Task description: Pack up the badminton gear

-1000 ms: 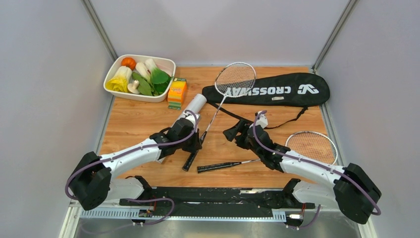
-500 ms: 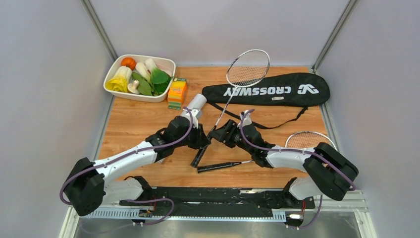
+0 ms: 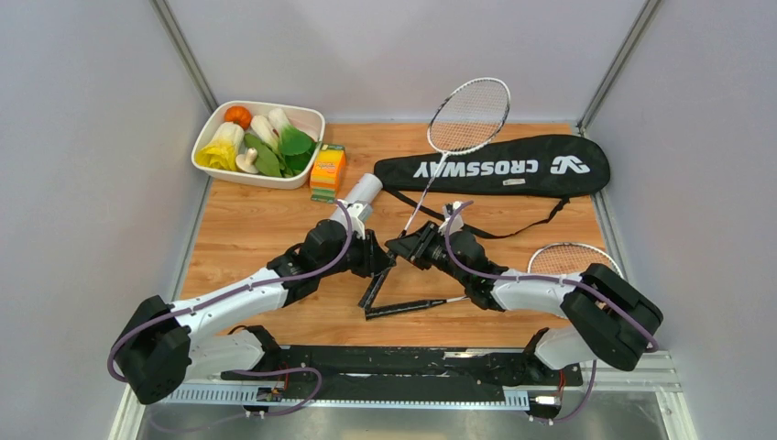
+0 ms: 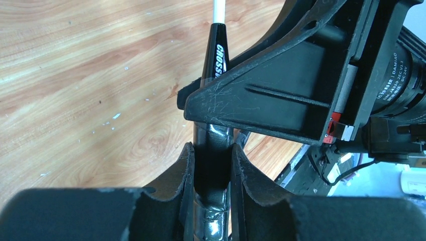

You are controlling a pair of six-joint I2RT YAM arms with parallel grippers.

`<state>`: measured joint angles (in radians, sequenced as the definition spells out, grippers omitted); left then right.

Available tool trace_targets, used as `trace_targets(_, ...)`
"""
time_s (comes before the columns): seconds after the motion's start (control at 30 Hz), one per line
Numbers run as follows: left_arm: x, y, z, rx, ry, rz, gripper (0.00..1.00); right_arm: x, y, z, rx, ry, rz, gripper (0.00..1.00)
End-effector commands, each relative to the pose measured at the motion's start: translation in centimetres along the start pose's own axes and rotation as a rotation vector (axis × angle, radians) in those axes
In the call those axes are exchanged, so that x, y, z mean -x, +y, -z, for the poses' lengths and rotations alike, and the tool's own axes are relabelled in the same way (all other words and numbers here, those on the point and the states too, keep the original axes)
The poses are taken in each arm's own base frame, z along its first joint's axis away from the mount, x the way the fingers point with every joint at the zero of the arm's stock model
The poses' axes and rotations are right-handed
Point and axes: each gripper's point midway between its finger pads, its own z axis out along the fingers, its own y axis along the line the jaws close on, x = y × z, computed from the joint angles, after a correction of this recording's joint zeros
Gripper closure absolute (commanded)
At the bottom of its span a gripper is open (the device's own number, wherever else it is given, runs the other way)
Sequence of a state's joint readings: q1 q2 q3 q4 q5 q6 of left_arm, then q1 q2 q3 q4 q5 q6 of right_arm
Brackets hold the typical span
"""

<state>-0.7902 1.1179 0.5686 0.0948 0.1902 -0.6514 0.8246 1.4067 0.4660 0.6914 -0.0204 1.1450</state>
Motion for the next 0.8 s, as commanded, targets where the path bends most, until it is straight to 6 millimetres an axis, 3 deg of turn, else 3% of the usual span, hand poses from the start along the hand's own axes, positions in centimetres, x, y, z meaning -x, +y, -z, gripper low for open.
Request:
trace_targets(0.0,4.1,-4.5,1.0,-0.175,-0.158,-0.028,0.97,2.0,1.6,0.3,0.031,-0.097,-0.01,0.92)
trace_targets(0.03,4.2,-4.5,1.1,-0.176,-0.159,-0.033,0.9,2.4,1.6,0.4,0.027,-0.115,-0.007,0.99)
trace_targets(0.07,4.4,-4.6,1.3,-0.174,-0.167,-0.037,0.83,2.7,1.6,0.6,0.019,-0.131,-0.002,1.0)
trace_targets(0.13,5.1,-4.7,1.7,-0.153,-0.173,-0.068,0.59,3.6,1.5,1.2,0.001,-0.162,0.016,1.0)
trace_targets(0.17,5.1,-4.2,1.8,-0.122,-0.164,-0.094,0.38,4.2,1.6,1.5,0.0,-0.176,0.029,1.0)
trace_targets(0.23,5.7,-3.8,2.4,-0.079,-0.17,-0.137,0.3,5.4,1.8,2.1,-0.005,-0.199,0.051,1.0)
trace_targets(0.4,7.9,-3.3,3.9,0.014,-0.194,-0.237,0.28,8.1,0.9,3.7,-0.049,-0.213,0.119,1.0)
trace_targets(0.5,9.4,-3.1,4.4,0.074,-0.192,-0.307,0.28,8.7,0.5,4.8,-0.062,-0.187,0.172,1.0)
trace_targets(0.6,10.3,-2.0,4.3,0.155,-0.145,-0.406,0.28,8.6,0.4,6.3,-0.065,-0.168,0.229,1.0)
trace_targets(0.77,14.8,-0.7,2.0,0.279,-0.116,-0.525,0.28,8.3,-0.1,9.5,-0.116,-0.174,0.284,1.0)
